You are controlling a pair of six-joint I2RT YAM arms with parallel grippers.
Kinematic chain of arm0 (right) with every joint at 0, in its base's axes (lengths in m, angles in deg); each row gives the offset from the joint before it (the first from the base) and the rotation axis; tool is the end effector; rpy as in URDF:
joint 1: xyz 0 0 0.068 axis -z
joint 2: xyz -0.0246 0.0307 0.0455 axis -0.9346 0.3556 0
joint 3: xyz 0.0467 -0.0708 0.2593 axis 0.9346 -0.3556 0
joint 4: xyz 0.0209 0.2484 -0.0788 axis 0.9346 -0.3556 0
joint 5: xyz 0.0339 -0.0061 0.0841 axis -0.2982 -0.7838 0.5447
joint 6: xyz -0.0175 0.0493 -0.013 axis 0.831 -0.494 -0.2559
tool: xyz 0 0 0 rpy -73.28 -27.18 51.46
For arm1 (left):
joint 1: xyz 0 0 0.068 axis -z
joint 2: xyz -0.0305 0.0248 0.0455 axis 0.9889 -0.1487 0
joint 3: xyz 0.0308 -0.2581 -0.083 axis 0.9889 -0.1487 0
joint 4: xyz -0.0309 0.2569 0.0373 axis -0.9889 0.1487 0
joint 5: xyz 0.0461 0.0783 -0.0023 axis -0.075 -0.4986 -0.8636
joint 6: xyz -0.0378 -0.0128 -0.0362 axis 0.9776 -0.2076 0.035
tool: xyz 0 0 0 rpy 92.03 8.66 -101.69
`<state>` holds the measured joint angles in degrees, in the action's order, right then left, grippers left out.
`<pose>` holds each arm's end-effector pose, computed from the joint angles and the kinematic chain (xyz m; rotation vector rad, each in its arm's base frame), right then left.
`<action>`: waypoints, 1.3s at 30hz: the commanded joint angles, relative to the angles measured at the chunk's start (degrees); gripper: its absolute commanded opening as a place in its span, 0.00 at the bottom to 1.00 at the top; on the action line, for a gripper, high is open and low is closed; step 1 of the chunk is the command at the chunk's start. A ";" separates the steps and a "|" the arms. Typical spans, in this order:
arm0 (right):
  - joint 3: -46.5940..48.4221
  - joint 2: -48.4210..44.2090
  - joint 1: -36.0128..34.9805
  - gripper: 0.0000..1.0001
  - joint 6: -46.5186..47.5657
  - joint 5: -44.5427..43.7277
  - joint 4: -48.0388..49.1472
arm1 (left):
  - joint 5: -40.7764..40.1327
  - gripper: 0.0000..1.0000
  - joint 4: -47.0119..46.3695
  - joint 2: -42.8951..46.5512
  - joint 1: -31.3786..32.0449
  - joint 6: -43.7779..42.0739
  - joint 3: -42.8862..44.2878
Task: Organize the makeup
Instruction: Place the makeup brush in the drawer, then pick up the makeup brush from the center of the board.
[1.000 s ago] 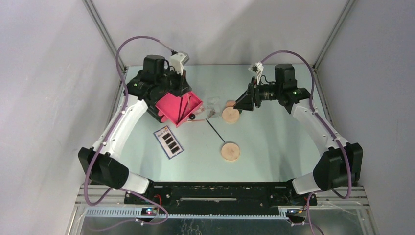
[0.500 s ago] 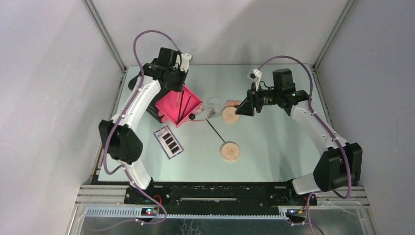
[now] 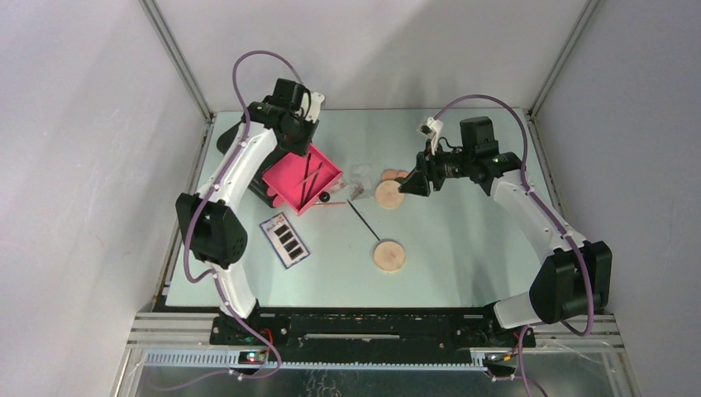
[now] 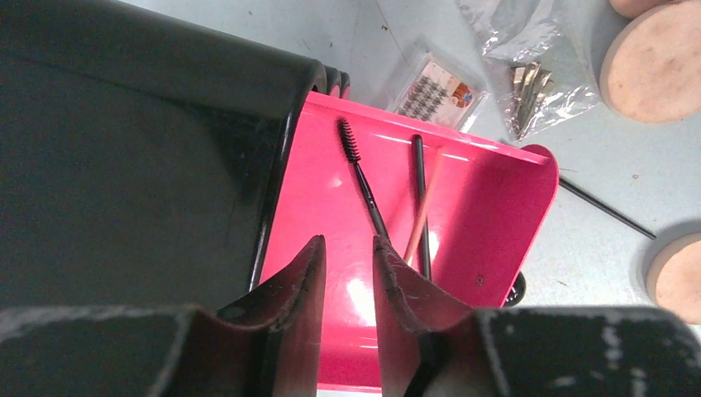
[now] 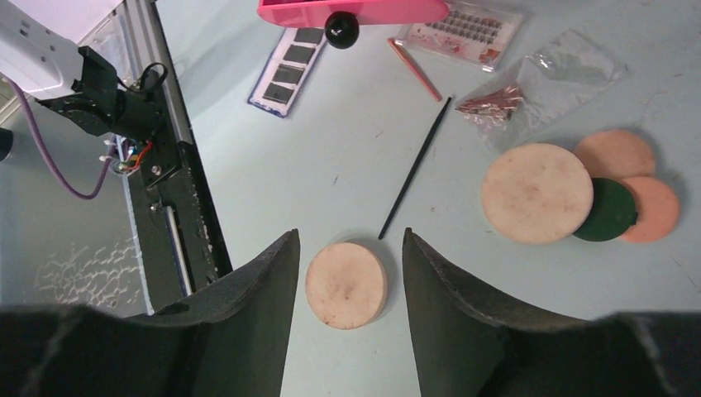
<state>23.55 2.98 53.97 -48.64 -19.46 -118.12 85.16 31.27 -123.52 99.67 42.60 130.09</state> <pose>0.2902 0.1083 0.3233 -0.9853 1.9014 1.0470 0.3759 -0.1234 0.3442 0.5794 2.4636 -0.0487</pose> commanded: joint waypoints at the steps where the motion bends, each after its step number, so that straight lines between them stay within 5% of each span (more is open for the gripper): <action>1: -0.21 -0.44 -0.64 0.58 1.95 -2.32 -0.36 | -1.73 0.34 -0.54 0.89 -0.22 -1.22 2.75; 11: -0.24 2.89 -8.71 0.59 3.99 -17.44 0.67 | 5.22 0.65 -8.69 15.13 -0.26 -1.94 -9.88; 21: 1.04 12.58 -19.37 0.59 2.95 -34.32 3.46 | -1.03 0.95 -27.68 36.82 -0.52 -2.04 -30.93; 39: 4.94 27.15 -26.49 0.57 2.37 -41.74 2.15 | -1.60 0.99 -30.89 43.00 -1.30 -1.33 -35.72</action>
<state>26.33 29.04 28.24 -46.13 -60.23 -116.52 84.19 2.90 -81.49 98.73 41.56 95.52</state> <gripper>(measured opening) 0.575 0.990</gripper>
